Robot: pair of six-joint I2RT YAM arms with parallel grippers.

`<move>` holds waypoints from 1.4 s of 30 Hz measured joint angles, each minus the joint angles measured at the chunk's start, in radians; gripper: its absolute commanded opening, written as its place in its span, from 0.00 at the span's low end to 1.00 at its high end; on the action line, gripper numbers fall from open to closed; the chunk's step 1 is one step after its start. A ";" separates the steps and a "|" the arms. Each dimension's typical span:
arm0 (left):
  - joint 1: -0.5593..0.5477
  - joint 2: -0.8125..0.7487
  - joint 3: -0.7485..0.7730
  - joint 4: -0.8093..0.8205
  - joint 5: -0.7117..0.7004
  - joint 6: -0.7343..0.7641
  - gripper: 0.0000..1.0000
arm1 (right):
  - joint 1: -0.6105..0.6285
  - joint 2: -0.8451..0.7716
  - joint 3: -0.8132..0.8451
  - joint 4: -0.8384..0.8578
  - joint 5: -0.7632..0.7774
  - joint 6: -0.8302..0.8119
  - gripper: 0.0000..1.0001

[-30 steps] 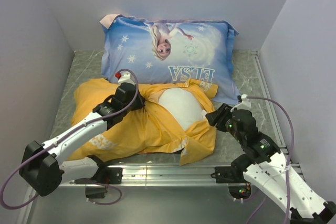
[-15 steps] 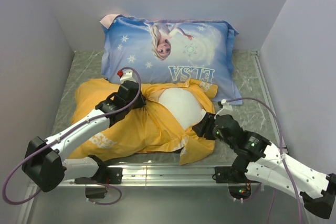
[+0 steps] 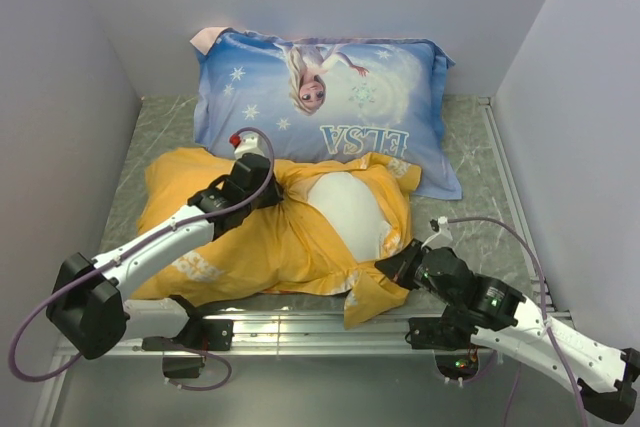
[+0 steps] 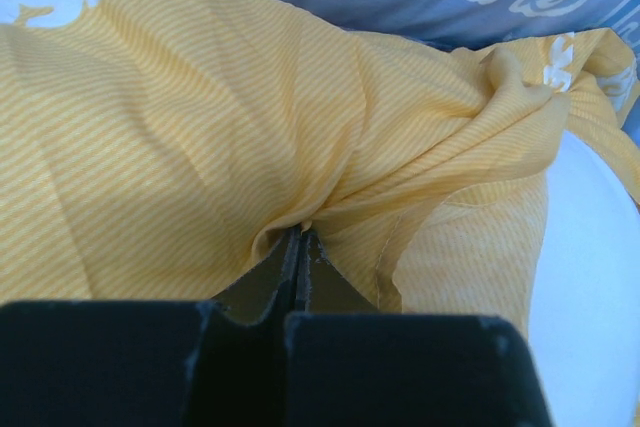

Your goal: Remove the pillowcase from the pillow

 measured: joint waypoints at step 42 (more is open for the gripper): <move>-0.550 0.718 0.868 -0.547 -0.276 0.388 0.93 | 0.013 0.087 -0.013 0.026 0.030 0.039 0.00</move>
